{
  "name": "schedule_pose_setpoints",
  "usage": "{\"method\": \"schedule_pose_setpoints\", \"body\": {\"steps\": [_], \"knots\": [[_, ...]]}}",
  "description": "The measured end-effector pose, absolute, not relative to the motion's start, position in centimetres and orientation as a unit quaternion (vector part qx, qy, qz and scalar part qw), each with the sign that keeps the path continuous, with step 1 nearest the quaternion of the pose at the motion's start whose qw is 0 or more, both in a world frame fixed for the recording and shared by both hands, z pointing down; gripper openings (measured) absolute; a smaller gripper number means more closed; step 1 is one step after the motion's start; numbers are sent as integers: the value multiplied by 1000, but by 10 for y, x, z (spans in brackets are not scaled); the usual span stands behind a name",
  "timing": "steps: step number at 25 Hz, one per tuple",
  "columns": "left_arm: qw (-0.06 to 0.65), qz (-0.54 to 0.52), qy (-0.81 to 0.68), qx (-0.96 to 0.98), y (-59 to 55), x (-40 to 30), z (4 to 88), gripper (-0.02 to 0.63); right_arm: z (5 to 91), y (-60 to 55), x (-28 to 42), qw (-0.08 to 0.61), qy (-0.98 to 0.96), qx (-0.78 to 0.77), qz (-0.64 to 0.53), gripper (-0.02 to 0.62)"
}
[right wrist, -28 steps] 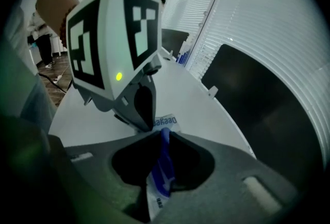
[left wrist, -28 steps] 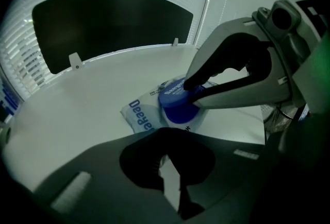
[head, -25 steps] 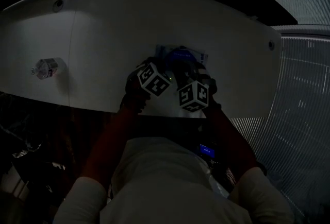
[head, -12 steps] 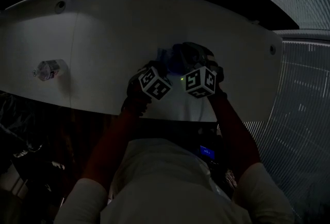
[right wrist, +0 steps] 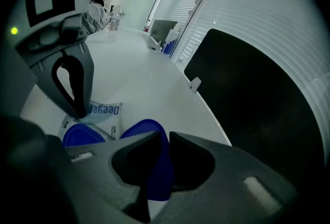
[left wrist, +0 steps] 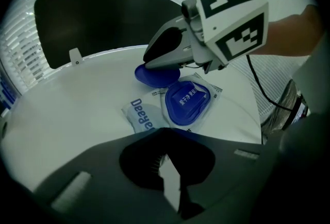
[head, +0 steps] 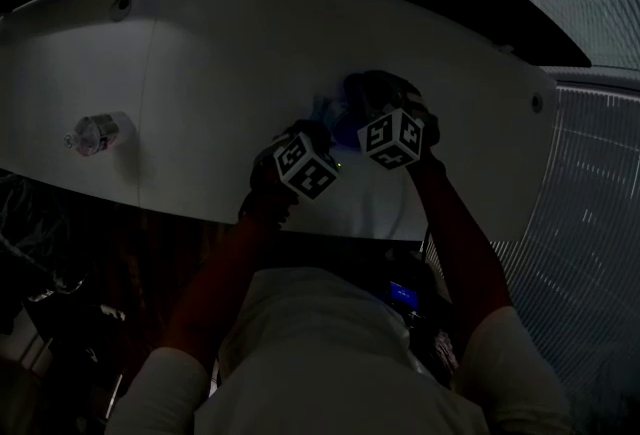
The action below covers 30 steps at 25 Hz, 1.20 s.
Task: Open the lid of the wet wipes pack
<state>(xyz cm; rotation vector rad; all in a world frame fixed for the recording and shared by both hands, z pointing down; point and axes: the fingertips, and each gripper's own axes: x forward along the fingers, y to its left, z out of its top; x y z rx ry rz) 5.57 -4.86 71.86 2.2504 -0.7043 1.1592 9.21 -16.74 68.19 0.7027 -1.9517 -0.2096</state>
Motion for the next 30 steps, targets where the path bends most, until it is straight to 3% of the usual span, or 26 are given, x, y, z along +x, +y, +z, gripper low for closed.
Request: {"method": "schedule_pose_setpoints", "body": {"steps": [14,30], "knots": [[267,419,-252,830,-48,54,717,3,708,-169,97,527,-798,282,-75,32],[233,297,-298,877,-96,53,602,2,596,-167,112,405,-822,400,-8,3]]}}
